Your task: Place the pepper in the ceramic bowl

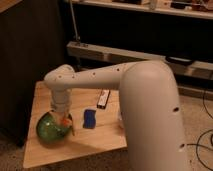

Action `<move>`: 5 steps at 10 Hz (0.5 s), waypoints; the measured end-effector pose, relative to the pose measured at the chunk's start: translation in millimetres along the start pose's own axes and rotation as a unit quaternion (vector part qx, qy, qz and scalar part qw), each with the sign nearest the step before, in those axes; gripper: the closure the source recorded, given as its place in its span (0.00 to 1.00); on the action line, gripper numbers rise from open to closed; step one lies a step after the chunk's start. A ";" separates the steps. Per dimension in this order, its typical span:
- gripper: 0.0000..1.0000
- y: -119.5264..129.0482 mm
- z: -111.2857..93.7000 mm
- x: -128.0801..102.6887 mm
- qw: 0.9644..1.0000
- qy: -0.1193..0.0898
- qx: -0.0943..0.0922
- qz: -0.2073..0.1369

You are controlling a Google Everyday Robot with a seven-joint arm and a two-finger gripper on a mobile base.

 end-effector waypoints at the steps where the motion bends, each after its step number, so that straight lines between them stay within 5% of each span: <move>1: 0.73 1.6 6.3 -6.2 1.000 0.001 -0.003 -0.010; 5: 0.36 0.8 7.7 -23.2 1.000 -0.016 -0.005 -0.024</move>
